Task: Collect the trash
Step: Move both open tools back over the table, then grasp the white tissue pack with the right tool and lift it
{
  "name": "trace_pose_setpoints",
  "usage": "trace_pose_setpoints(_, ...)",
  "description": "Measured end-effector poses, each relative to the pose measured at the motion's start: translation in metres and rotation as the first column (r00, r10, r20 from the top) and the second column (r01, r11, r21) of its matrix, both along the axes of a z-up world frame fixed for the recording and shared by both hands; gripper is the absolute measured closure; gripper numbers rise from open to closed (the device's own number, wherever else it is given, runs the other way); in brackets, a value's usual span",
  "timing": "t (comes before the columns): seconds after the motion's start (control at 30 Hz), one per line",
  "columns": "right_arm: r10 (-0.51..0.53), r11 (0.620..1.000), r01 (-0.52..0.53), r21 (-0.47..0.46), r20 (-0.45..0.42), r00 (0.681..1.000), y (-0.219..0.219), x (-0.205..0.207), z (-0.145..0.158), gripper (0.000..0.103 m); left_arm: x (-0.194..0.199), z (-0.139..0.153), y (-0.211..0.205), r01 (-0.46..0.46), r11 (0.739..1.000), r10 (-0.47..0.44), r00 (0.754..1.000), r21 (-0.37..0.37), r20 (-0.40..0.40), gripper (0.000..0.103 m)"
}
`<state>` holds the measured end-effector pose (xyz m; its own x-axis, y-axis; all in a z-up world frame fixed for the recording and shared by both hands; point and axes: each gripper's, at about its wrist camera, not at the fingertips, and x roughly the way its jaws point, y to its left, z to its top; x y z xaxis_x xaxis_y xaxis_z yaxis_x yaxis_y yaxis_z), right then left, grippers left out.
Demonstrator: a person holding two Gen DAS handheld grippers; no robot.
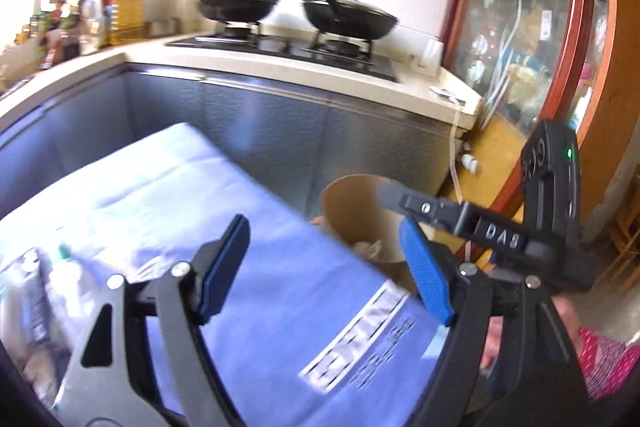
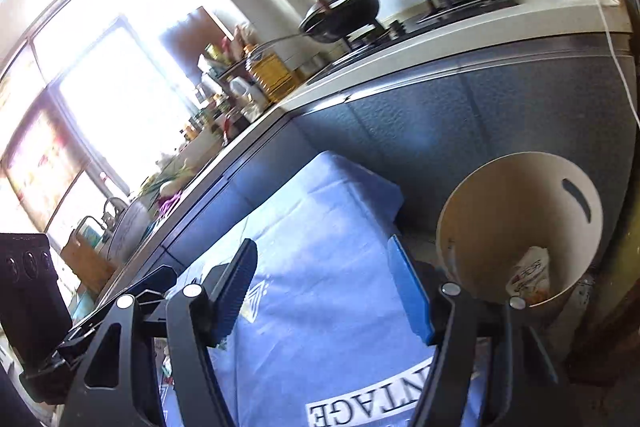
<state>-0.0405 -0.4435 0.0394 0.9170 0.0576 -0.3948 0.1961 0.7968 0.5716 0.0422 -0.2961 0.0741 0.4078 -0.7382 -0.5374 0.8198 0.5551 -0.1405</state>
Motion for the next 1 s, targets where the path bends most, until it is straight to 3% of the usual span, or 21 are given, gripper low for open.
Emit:
trace_pose_setpoints(0.13,0.127,0.99,-0.128,-0.057,-0.033,0.991,0.061,0.024,0.006,0.037,-0.001,-0.008,0.079,-0.129,0.991,0.129,0.991,0.023,0.031,0.029)
trace_pose_setpoints(0.27,0.243,0.963,-0.25,-0.097,-0.076,0.967,0.117,0.048,0.008,0.043,0.012,-0.018,0.166,-0.284,0.959,0.284,0.959,0.023,0.003,0.029)
trace_pose_setpoints(0.37,0.33,0.935,-0.34,-0.096,-0.113,0.937,0.155,0.067,0.009,0.05,0.021,-0.03,0.229,-0.411,0.911,0.412,0.911,0.025,-0.027,0.029)
trace_pose_setpoints(0.57,0.449,0.882,-0.464,-0.082,-0.154,0.88,0.222,0.096,0.009,0.053,0.042,-0.057,0.333,-0.619,0.784,0.621,0.779,0.052,-0.085,0.029)
trace_pose_setpoints(0.7,0.456,0.869,-0.481,-0.118,-0.187,0.87,0.25,0.106,0.007,0.054,0.048,-0.075,0.367,-0.674,0.736,0.676,0.726,0.071,-0.126,0.029)
trace_pose_setpoints(0.77,0.454,0.862,-0.487,-0.14,-0.211,0.865,0.258,0.111,0.005,0.054,0.054,-0.082,0.373,-0.68,0.729,0.684,0.717,0.078,-0.139,0.029)
trace_pose_setpoints(0.87,0.493,0.839,-0.528,-0.133,-0.226,0.84,0.277,0.121,0.005,0.054,0.061,-0.089,0.373,-0.672,0.736,0.676,0.722,0.082,-0.149,0.029)
trace_pose_setpoints(1.0,0.554,0.816,-0.577,-0.04,-0.229,0.8,0.297,0.144,0.005,0.054,0.074,-0.097,0.361,-0.657,0.747,0.665,0.736,0.101,-0.128,0.029)
